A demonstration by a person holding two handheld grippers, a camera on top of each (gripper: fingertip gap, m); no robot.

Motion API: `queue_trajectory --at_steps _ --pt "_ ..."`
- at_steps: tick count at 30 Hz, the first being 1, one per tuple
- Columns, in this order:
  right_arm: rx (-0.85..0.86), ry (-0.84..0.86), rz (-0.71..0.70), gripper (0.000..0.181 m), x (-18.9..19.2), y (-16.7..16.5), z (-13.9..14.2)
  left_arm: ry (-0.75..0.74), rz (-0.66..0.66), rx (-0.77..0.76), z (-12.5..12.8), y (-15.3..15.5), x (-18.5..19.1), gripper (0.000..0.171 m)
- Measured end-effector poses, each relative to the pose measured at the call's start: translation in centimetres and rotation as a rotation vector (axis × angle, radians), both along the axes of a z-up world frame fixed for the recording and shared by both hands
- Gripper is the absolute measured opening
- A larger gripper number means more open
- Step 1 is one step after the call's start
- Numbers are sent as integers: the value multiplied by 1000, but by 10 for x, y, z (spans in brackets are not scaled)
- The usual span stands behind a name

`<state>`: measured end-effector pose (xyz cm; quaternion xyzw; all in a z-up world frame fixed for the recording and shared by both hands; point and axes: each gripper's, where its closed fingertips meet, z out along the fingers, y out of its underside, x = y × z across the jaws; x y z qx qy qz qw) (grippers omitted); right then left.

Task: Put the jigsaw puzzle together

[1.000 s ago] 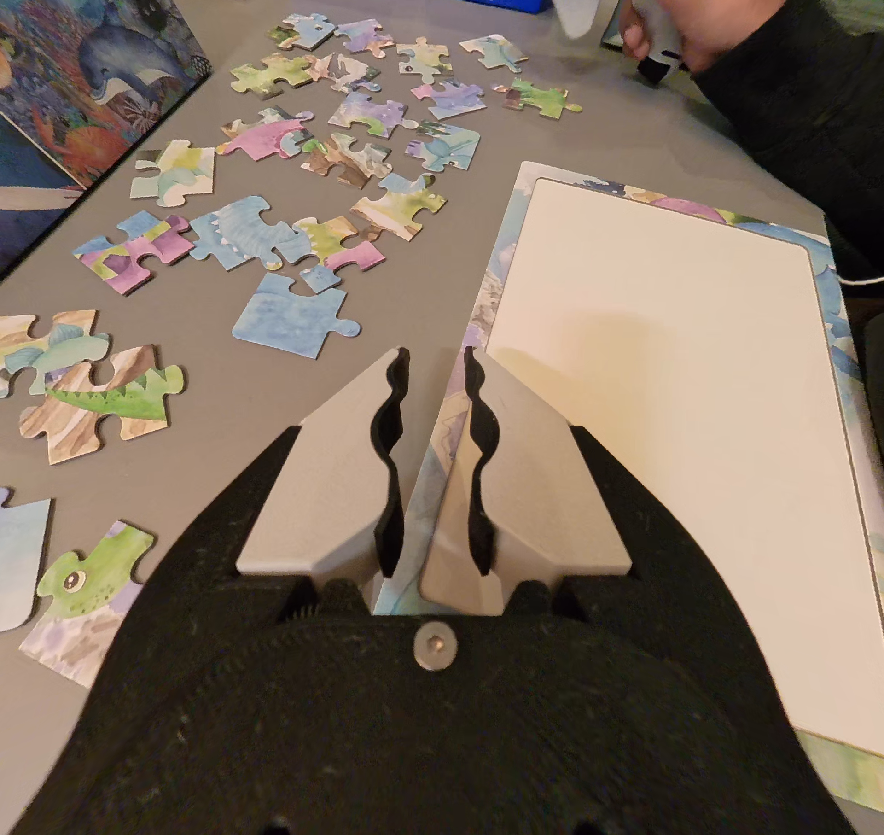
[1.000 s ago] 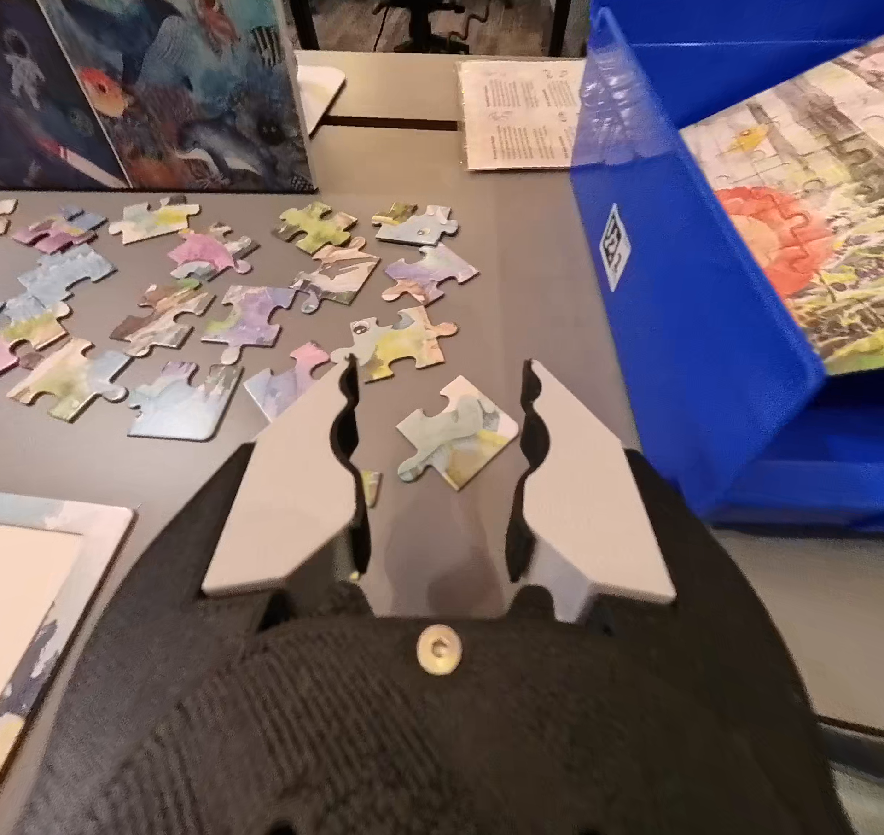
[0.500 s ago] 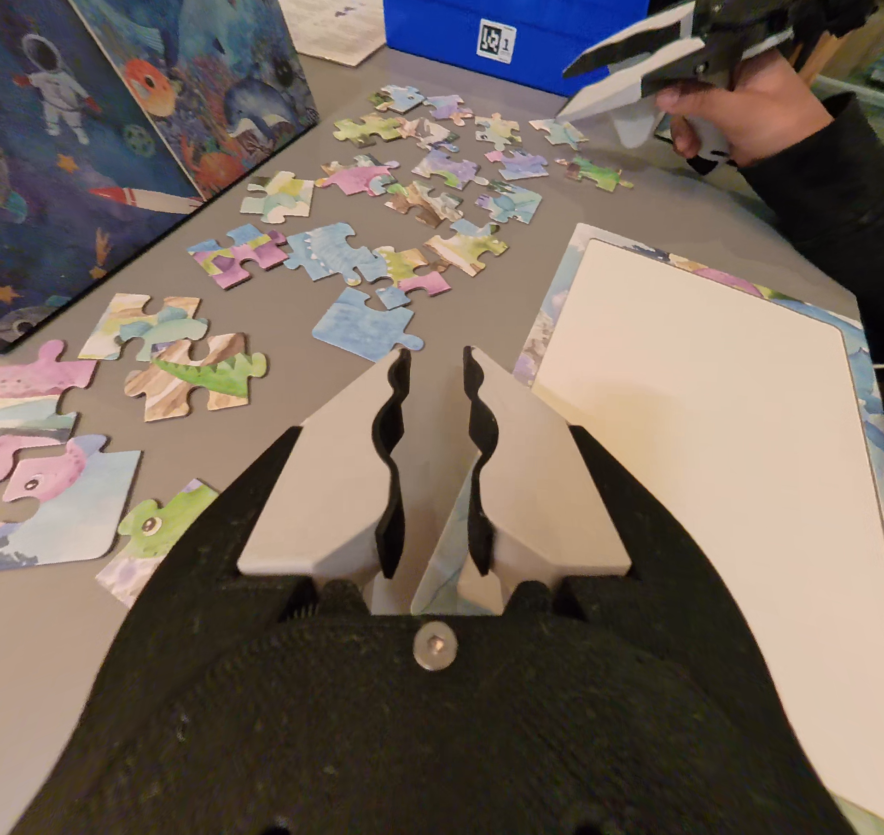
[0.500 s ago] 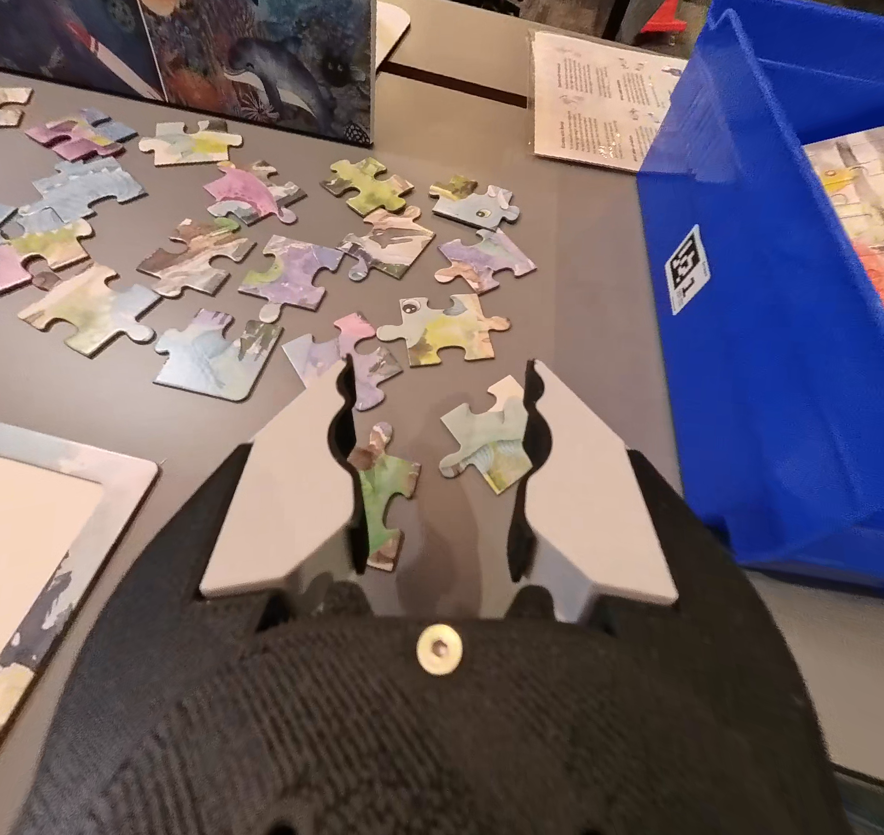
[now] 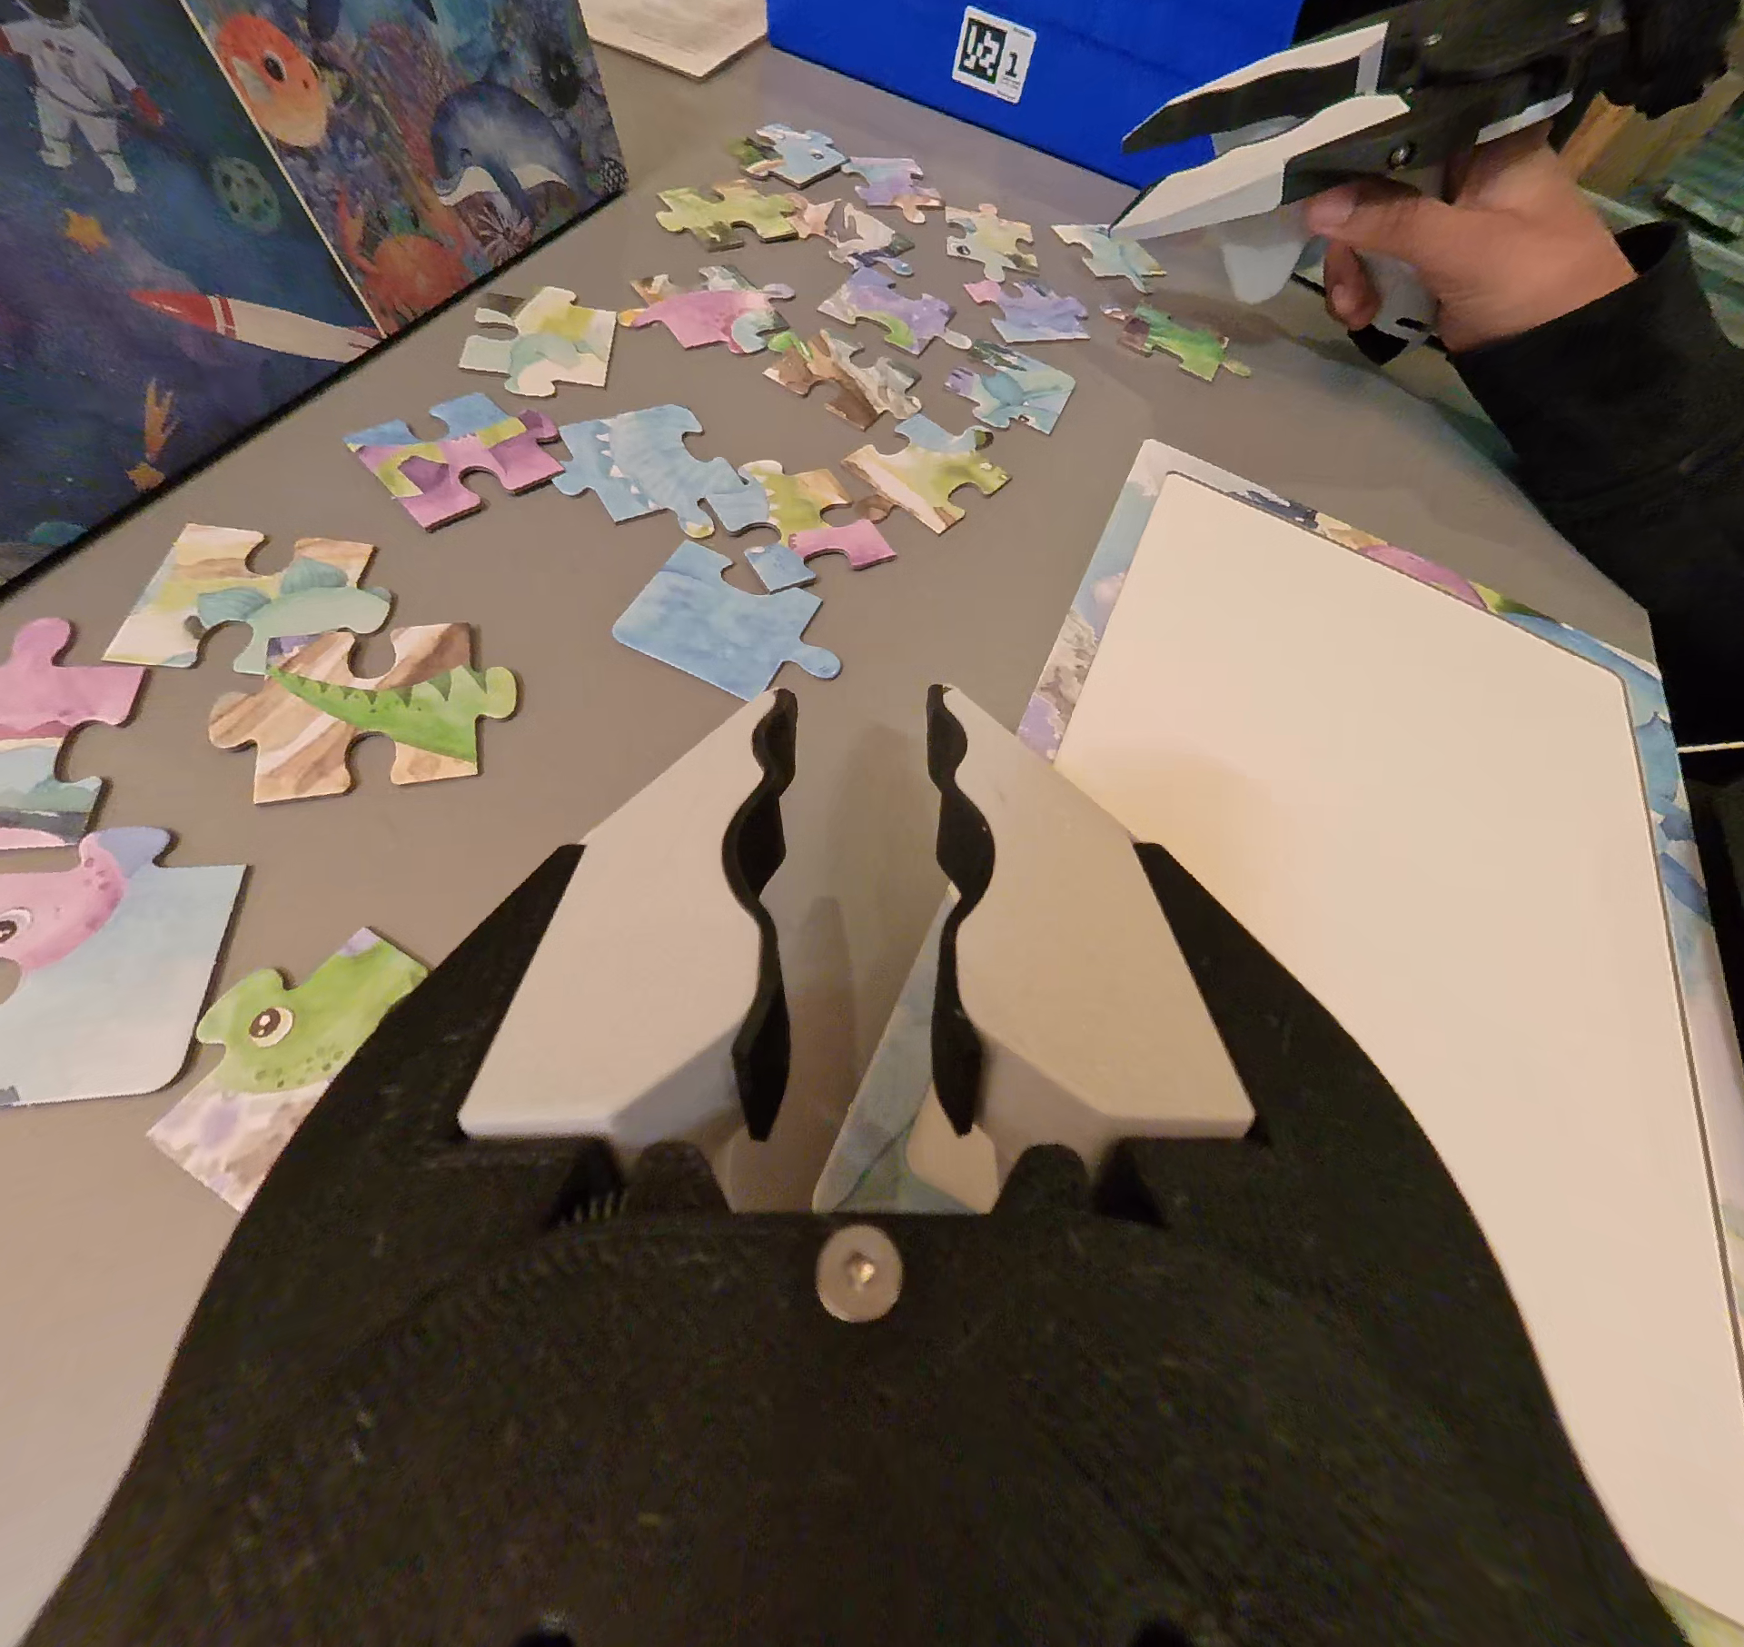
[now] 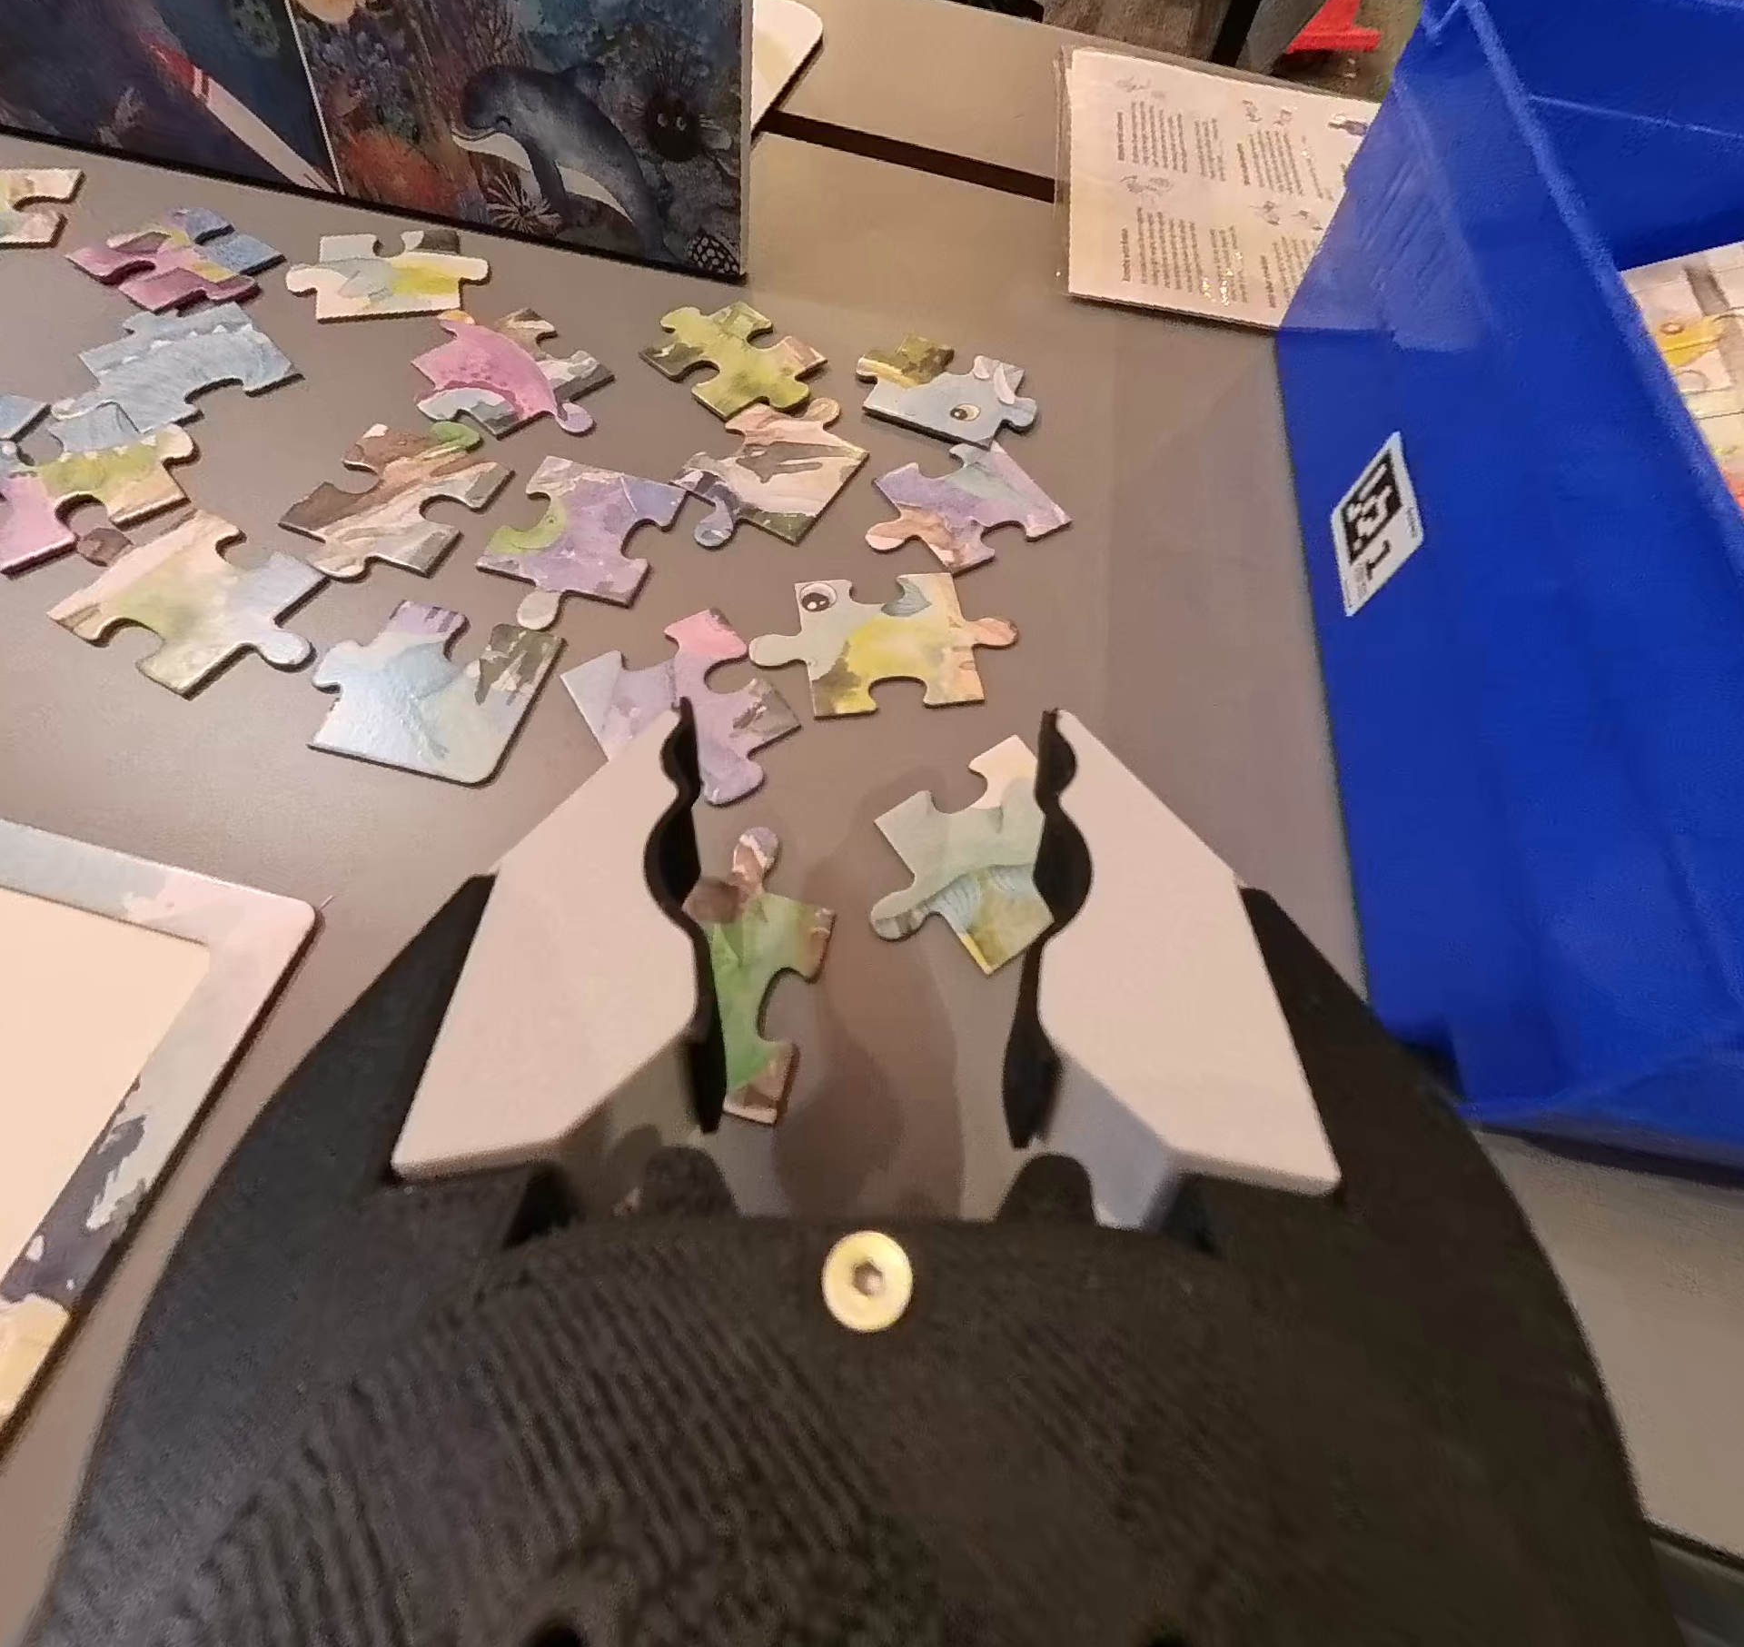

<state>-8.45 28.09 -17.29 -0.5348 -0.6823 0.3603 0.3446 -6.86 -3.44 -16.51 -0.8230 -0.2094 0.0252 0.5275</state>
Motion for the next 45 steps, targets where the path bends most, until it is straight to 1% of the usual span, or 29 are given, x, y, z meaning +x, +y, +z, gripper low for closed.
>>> queue_trajectory --at_steps 10,21,28,32,35,40,45 --pt "19 -8 1 71 0 0 -2 23 -10 -42 -4 2 2 27" --pt "35 -44 -10 72 1 4 -10 26 -10 -55 -6 3 2 28" --pt "-15 -151 -91 73 6 20 -28 25 -10 -59 -6 3 2 29" --pt "-3 -193 -129 76 9 29 -35 21 -10 -62 -7 3 2 29" --pt "-5 -193 -152 76 10 34 -35 24 -10 -62 -7 3 2 30" --pt "29 -187 -219 71 13 50 -33 29 -16 -69 -8 4 3 30" --pt "-64 -210 -184 78 12 40 -37 35 -20 -77 -8 4 4 30"
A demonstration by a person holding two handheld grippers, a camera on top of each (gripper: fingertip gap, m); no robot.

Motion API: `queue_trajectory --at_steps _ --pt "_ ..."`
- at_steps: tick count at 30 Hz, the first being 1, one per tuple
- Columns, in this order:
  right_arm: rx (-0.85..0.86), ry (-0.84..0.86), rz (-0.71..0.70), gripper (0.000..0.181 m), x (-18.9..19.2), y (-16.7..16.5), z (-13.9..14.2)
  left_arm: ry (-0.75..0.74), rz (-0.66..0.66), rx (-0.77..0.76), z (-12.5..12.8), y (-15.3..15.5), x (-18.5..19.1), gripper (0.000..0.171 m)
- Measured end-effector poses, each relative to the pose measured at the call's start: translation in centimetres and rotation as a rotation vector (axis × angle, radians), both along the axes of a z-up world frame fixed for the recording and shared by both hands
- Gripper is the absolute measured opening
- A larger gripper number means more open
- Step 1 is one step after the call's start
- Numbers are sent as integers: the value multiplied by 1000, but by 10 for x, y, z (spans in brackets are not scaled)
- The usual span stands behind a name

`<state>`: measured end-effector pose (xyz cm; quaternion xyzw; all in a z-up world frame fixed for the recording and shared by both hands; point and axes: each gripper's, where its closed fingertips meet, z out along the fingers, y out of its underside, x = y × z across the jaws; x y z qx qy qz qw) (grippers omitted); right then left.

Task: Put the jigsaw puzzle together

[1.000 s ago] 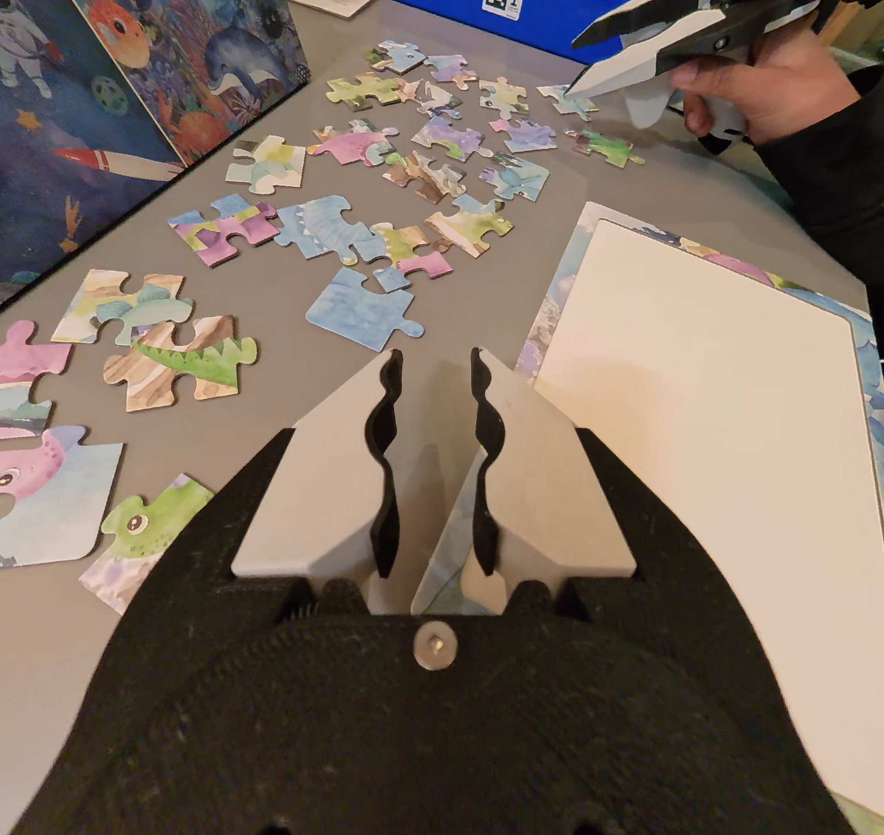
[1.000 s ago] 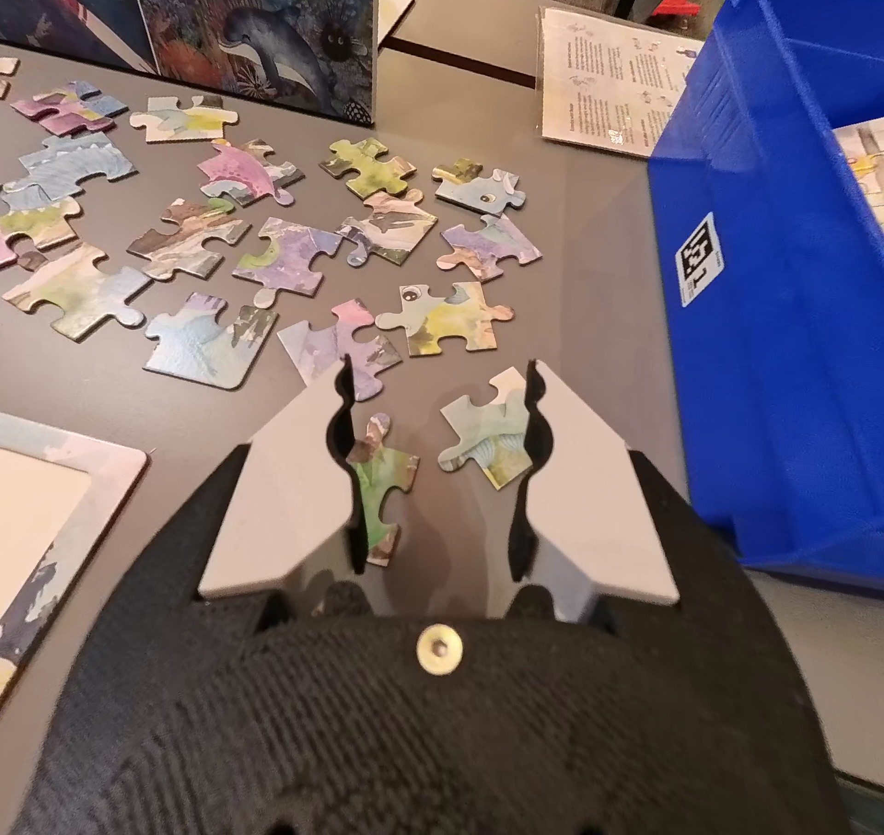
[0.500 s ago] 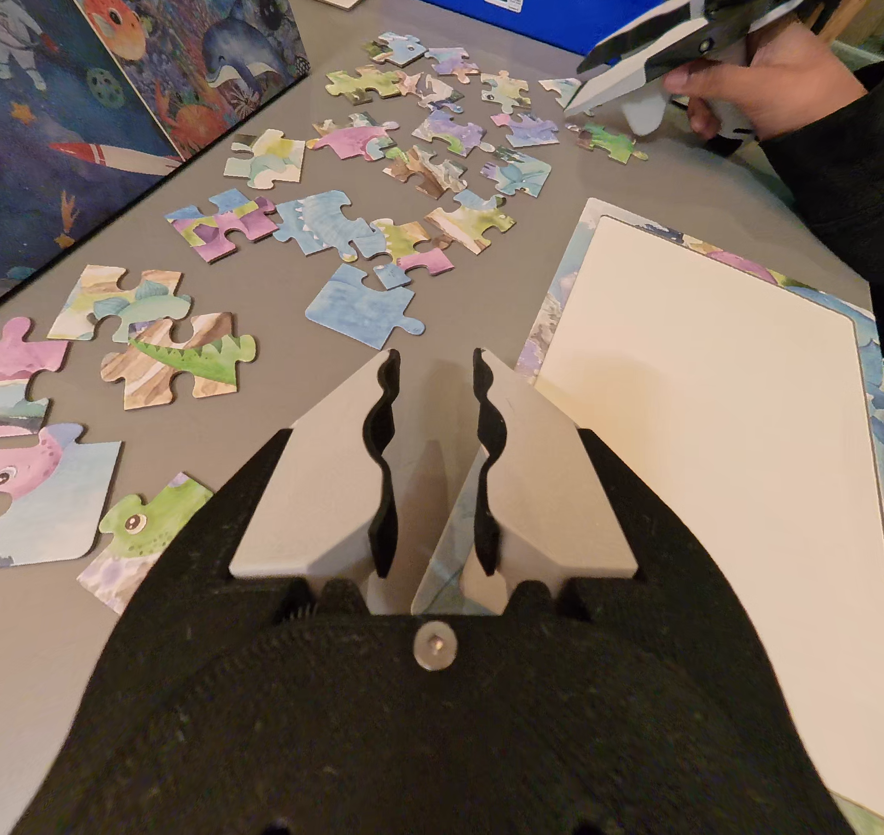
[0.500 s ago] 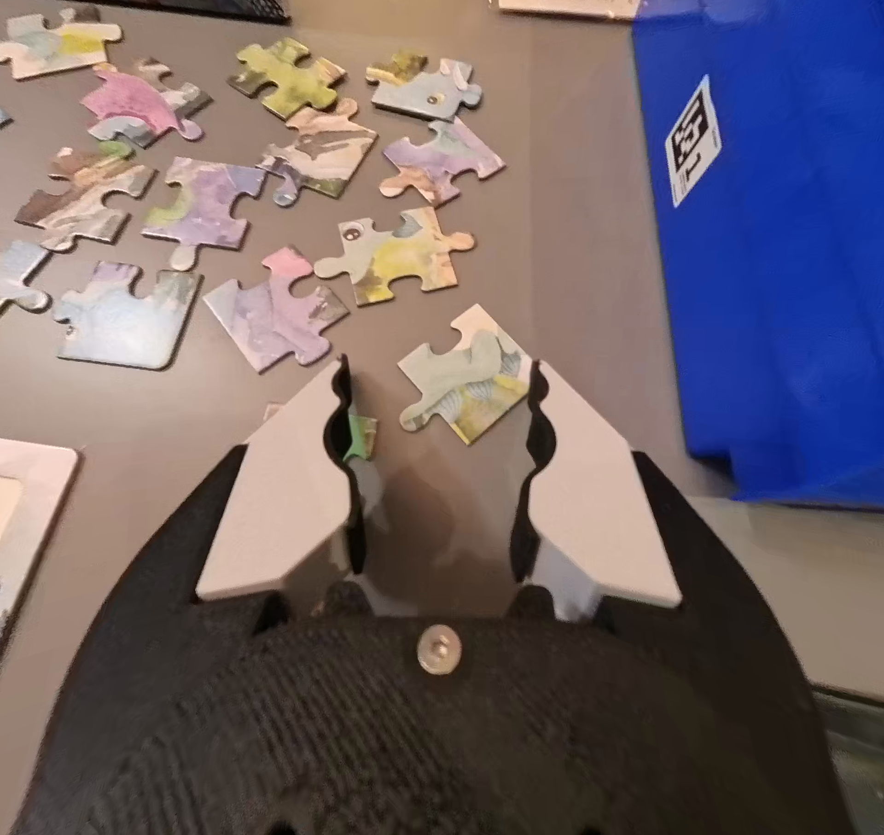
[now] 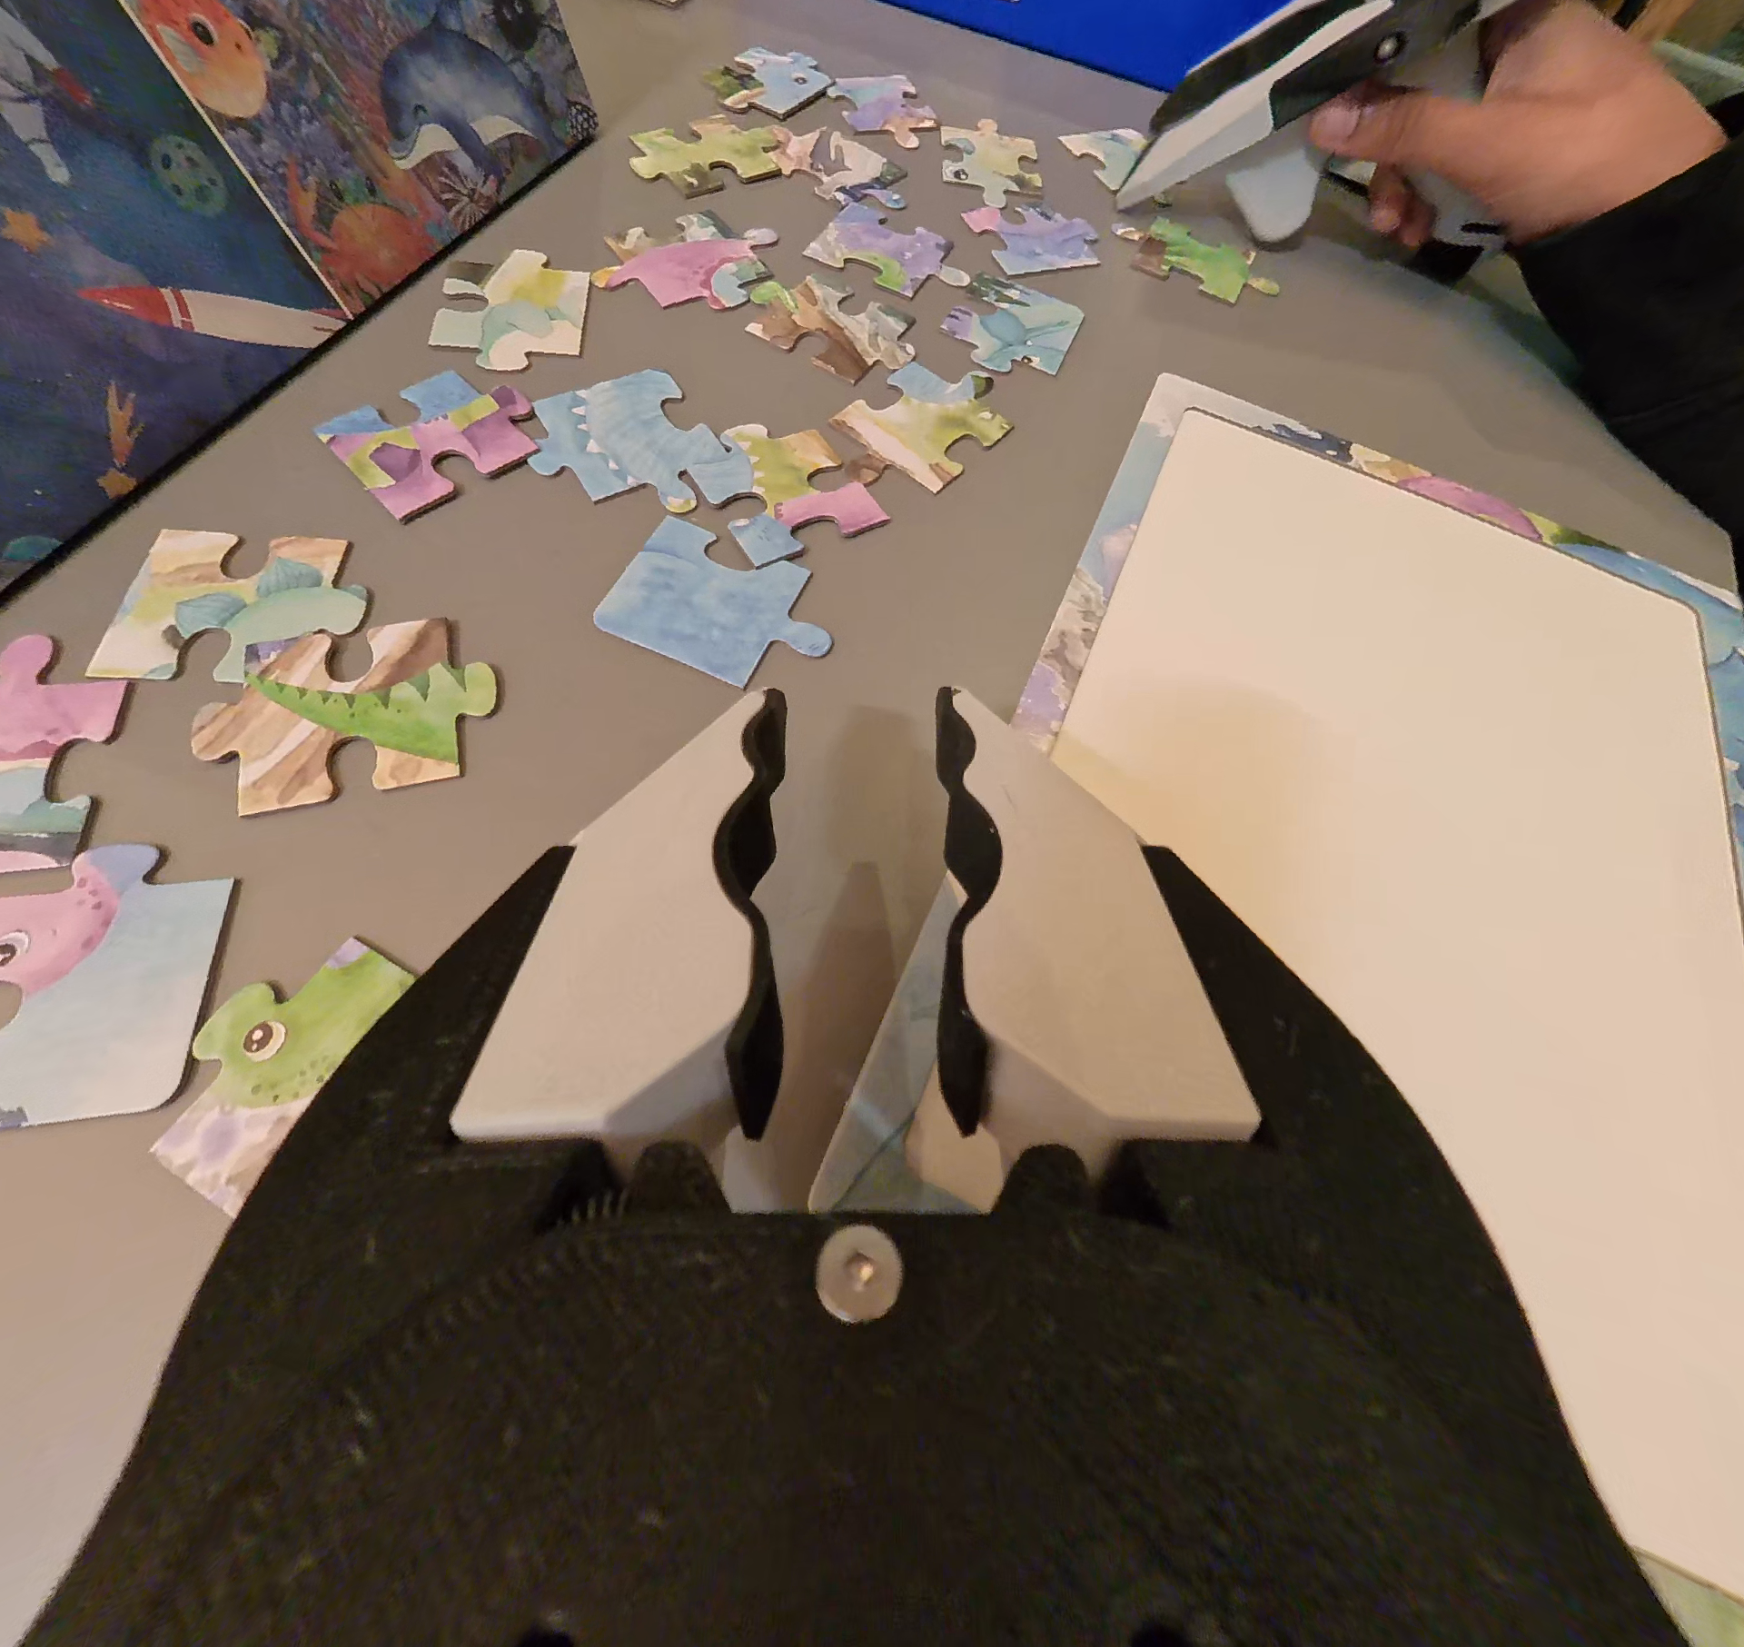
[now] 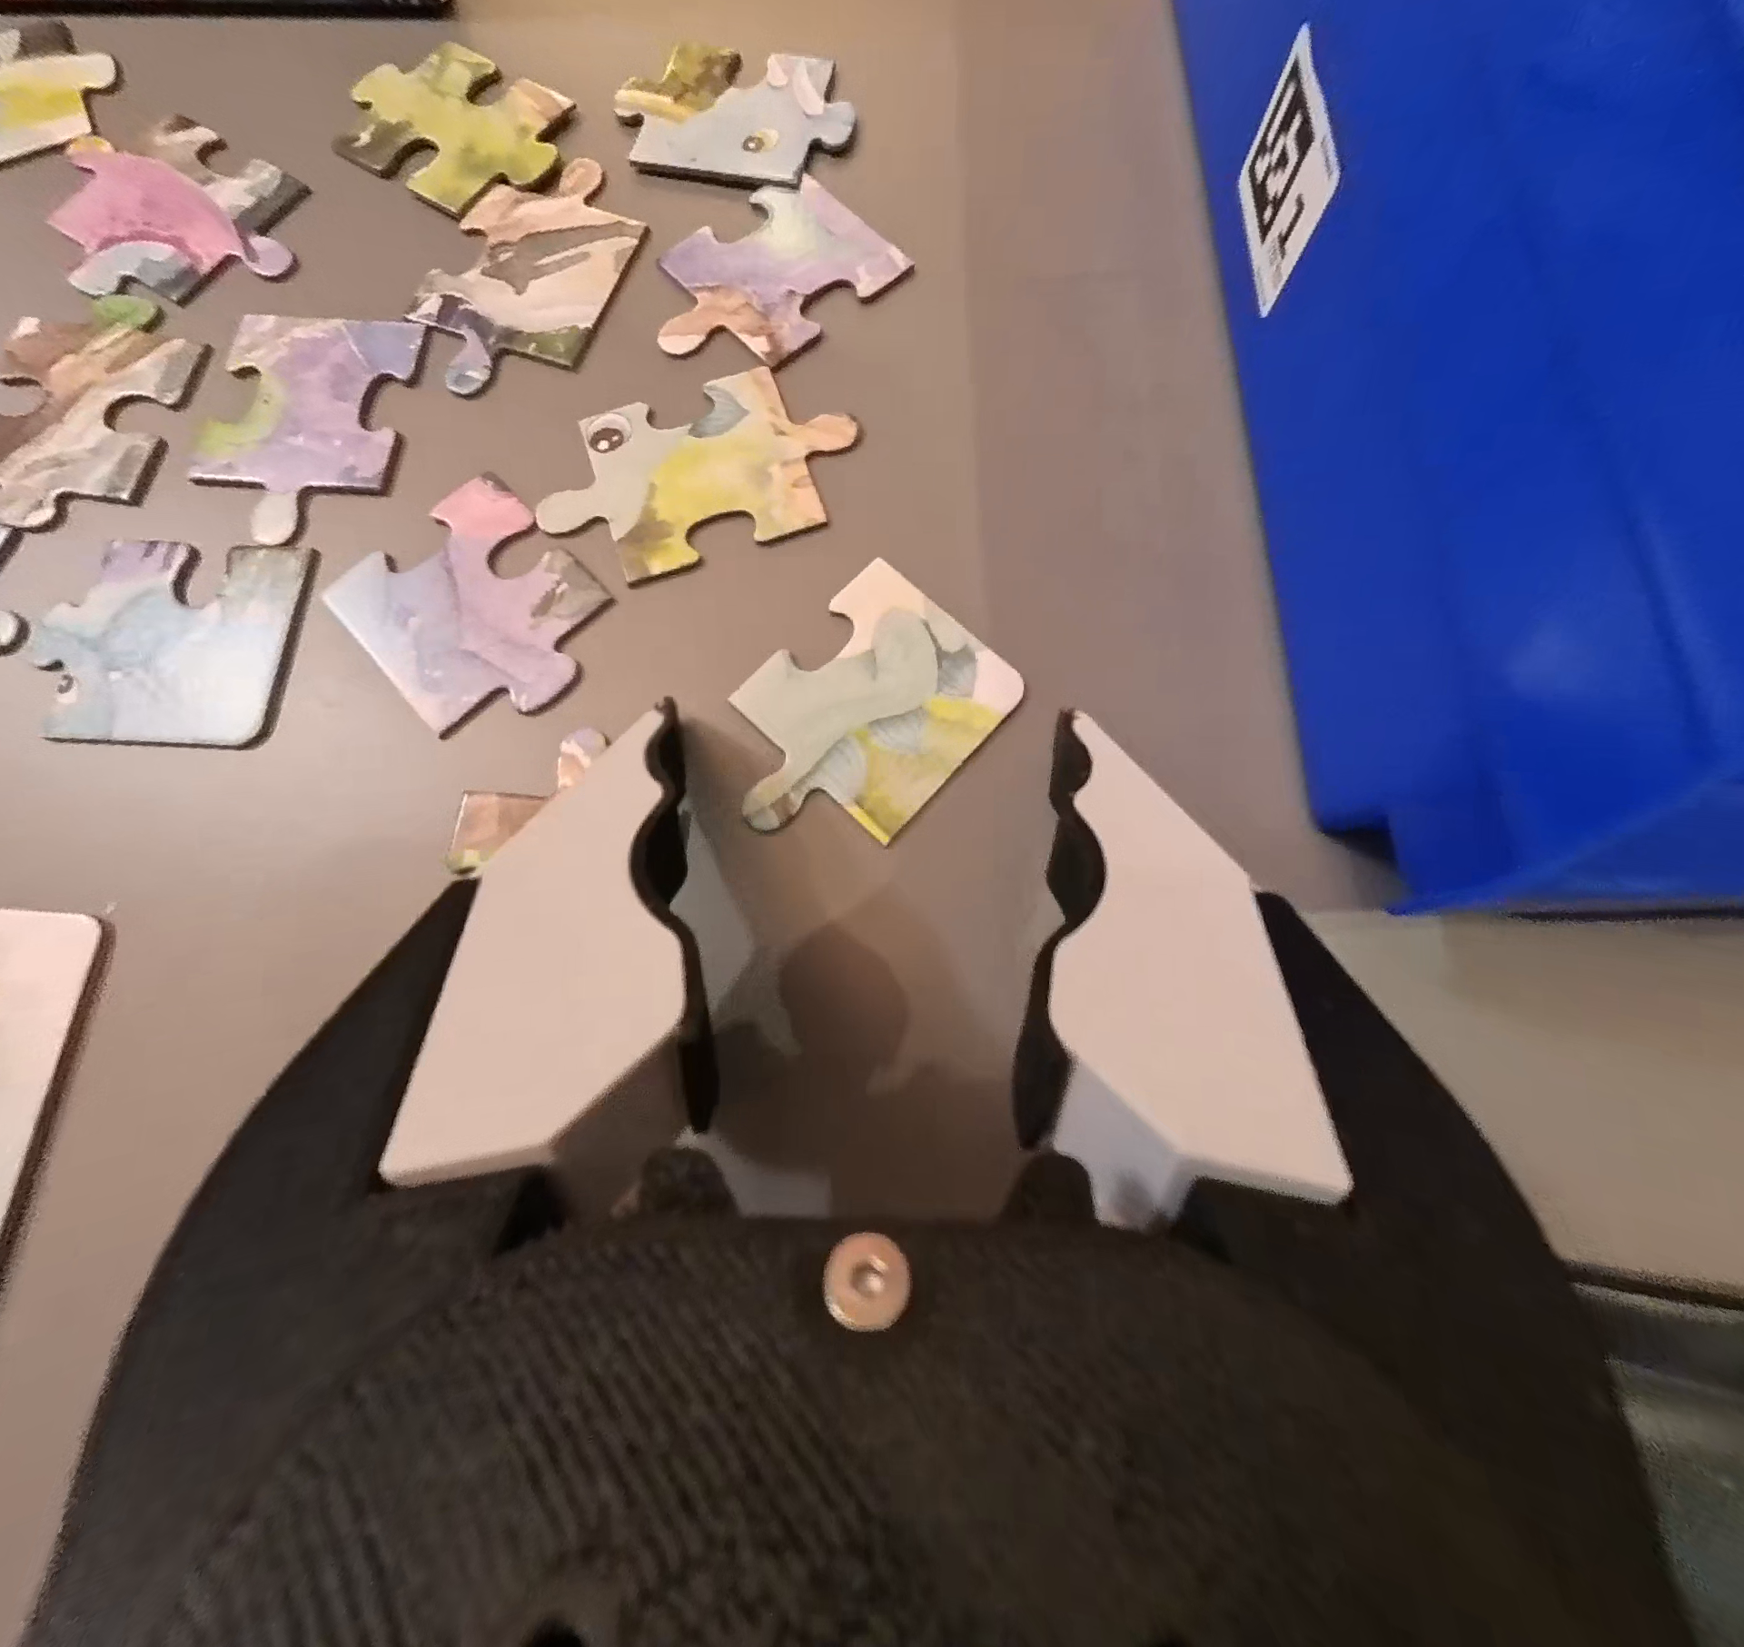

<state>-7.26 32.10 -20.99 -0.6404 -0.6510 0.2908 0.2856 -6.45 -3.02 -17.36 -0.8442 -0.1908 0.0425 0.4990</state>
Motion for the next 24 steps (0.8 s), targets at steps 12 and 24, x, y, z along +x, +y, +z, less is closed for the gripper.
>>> queue_trajectory --at_steps 12,24 --pt "12 -12 45 41 4 -5 2 0 1 1 0 0 0 30" --pt "-9 43 73 0 4 -10 14 4 -5 -6 -1 1 1 30"
